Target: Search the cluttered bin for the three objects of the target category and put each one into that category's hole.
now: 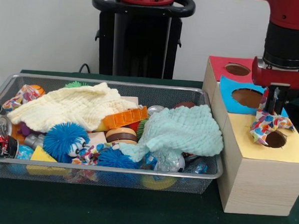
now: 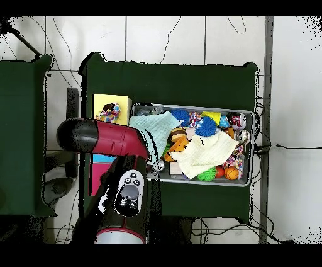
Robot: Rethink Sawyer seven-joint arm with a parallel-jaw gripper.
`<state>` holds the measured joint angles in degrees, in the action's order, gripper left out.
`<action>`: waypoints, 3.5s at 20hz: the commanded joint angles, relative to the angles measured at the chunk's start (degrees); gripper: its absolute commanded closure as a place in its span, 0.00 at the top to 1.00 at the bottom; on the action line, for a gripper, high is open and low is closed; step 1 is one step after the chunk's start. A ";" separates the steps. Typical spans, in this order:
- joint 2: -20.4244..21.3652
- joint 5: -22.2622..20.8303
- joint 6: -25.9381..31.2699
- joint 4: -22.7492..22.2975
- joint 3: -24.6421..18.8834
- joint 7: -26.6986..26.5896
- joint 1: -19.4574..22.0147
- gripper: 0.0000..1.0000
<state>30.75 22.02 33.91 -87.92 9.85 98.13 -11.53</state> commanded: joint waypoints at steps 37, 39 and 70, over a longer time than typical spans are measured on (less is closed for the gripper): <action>-7.26 -13.09 12.56 20.89 -2.52 2.94 4.69 0.00; -7.10 -13.50 13.92 21.25 -1.90 3.17 4.24 0.00; -5.97 -16.42 18.50 23.38 -2.74 4.11 4.48 0.00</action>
<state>25.12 7.66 53.35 -65.31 9.97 98.14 -9.72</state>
